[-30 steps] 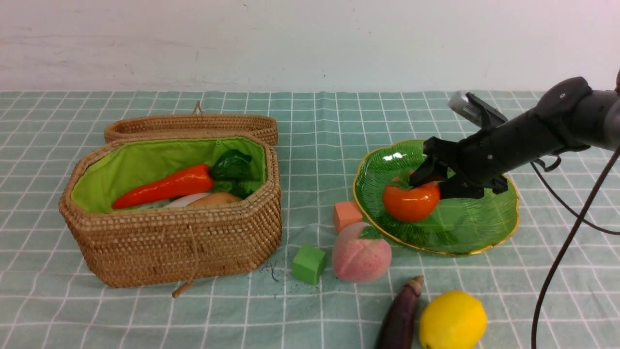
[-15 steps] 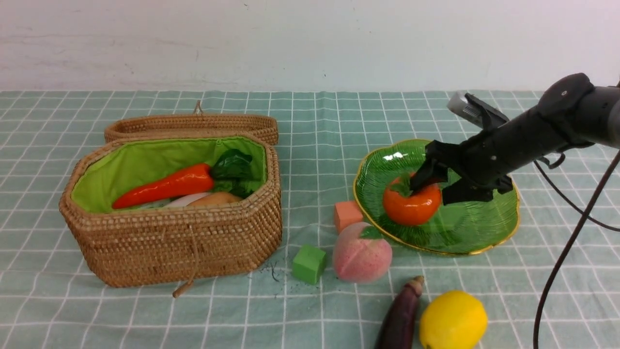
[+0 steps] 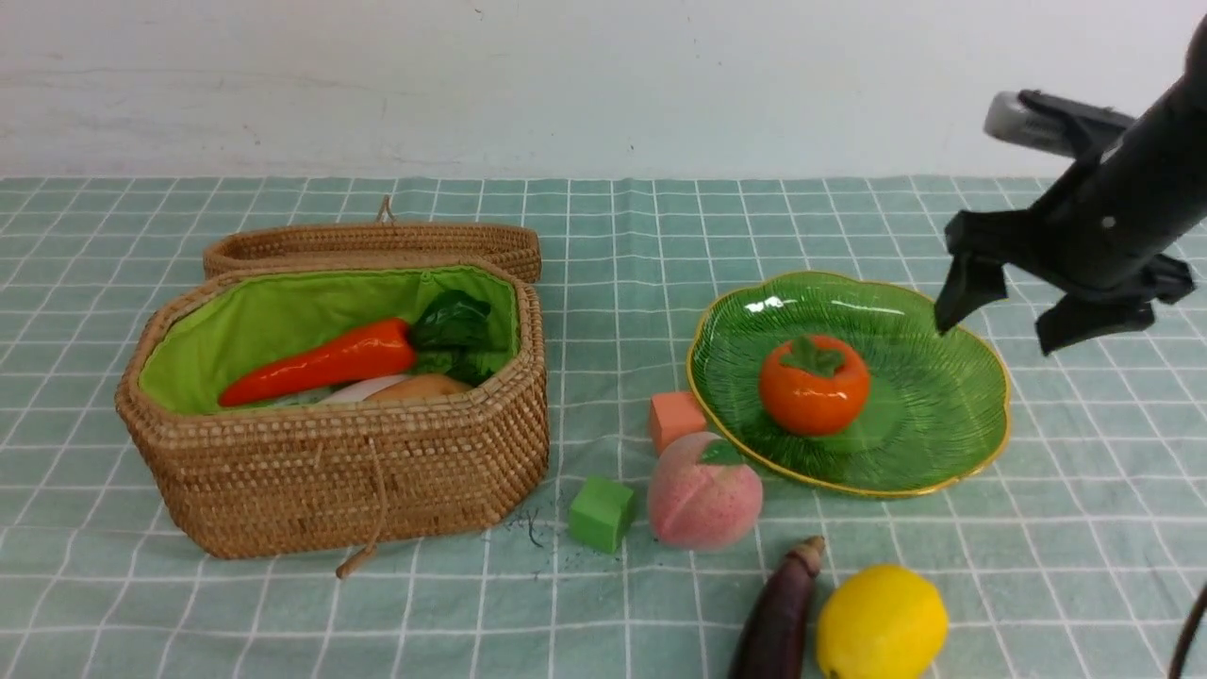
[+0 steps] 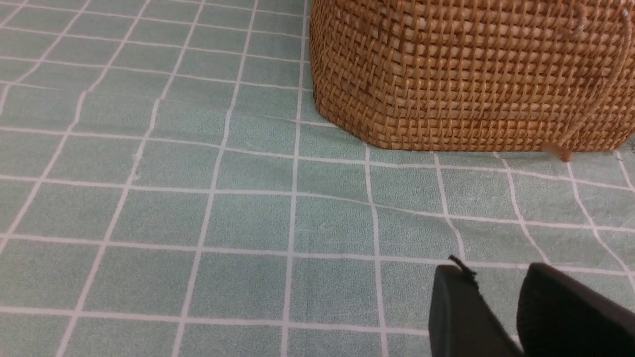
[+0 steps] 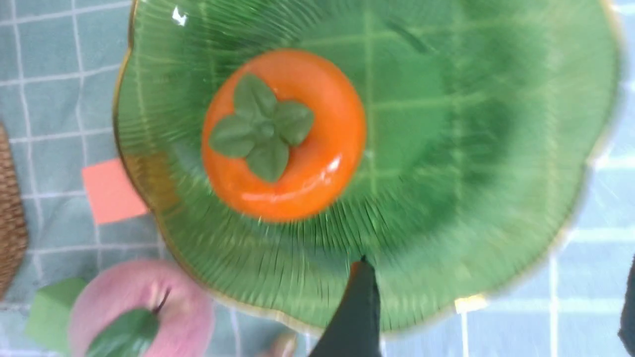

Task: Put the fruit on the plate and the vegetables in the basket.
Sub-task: Grab a tomato with your right arm and place it on the plate on the right, then use the right arm to grab a lemon and put it into the right plate

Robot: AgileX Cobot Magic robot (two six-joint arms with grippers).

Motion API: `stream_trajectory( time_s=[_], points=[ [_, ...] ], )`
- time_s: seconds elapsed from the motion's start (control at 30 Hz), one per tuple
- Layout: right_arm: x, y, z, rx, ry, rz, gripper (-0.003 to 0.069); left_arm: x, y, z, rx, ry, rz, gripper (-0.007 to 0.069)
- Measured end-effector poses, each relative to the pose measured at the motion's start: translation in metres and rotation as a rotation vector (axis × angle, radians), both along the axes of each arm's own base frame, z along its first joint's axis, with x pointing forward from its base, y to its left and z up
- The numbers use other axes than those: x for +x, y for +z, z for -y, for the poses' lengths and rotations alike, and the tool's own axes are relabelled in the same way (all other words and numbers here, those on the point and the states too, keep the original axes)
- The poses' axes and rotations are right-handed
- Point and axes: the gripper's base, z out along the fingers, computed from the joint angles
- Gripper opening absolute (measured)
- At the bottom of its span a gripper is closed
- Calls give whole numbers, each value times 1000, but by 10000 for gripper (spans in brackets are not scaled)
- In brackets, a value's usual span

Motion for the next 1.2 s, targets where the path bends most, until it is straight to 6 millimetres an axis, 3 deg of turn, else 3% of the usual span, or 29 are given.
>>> stream_trajectory(
  time_s=[0.03, 0.1, 0.2, 0.3, 0.37, 0.47, 0.77, 1.2],
  points=[
    [-2, 2, 0, 2, -3, 0, 643, 0, 0, 0, 0, 0, 0, 186],
    [-27, 22, -3, 20, -28, 37, 624, 0, 0, 0, 0, 0, 0, 188],
    [-53, 24, -13, 37, -30, 39, 606, 0, 0, 0, 0, 0, 0, 192],
    [-88, 12, -30, 62, -22, -4, 595, 0, 0, 0, 0, 0, 0, 195],
    [-99, 5, -36, 76, -21, -29, 594, 0, 0, 0, 0, 0, 0, 197],
    [-120, -27, -46, 111, -47, -154, 594, 0, 0, 0, 0, 0, 0, 200],
    [-138, -82, -56, 188, -186, -276, 594, 0, 0, 0, 0, 0, 0, 206],
    [-135, -96, -77, 135, -444, -207, 593, 0, 0, 0, 0, 0, 0, 218]
  ],
)
